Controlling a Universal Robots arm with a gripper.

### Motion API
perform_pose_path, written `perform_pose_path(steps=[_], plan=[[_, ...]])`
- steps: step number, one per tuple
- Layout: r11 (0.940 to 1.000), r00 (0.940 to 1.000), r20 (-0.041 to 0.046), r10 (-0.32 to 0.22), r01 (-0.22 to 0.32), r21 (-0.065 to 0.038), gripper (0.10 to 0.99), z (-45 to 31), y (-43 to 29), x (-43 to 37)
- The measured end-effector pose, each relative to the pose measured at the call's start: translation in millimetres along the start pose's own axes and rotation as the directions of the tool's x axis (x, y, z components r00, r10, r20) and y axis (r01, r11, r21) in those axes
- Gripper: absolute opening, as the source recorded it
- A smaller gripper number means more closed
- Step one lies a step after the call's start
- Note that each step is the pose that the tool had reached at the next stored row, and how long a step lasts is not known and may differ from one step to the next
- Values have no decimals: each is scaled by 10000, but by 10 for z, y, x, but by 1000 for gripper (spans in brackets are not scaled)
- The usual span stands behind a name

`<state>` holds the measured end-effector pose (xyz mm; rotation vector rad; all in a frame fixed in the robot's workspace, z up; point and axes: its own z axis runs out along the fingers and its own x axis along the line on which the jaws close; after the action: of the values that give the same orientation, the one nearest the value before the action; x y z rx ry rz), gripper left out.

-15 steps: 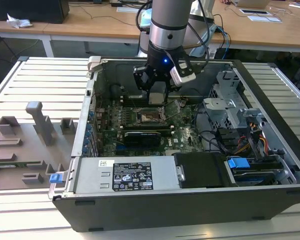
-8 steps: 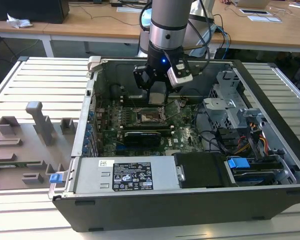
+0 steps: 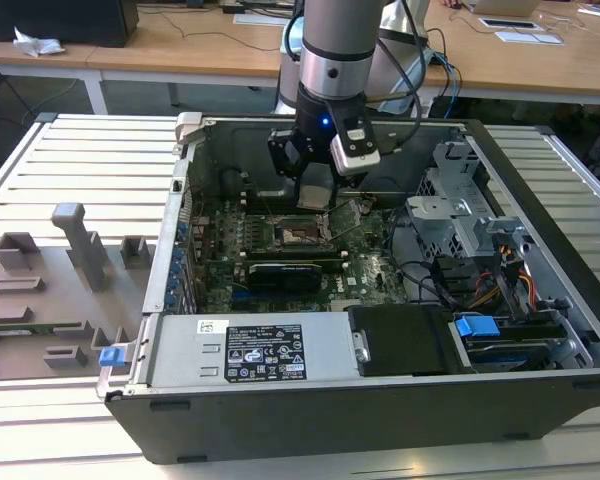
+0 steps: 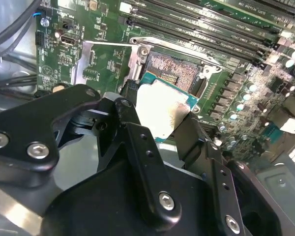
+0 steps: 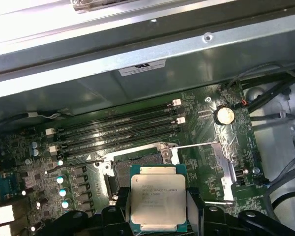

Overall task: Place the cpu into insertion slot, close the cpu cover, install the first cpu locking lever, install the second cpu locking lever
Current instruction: 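Place the cpu into insertion slot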

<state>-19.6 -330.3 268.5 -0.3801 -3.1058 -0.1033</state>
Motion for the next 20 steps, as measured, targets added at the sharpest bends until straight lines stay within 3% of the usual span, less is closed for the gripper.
perform_pose_path(steps=[11, 20], plan=[[9938, 9937, 80, 1114, -1114, 1, 541, 8, 0, 0], [9789, 9788, 190, 2041, -2043, 98, 541, 11, 0, 0]])
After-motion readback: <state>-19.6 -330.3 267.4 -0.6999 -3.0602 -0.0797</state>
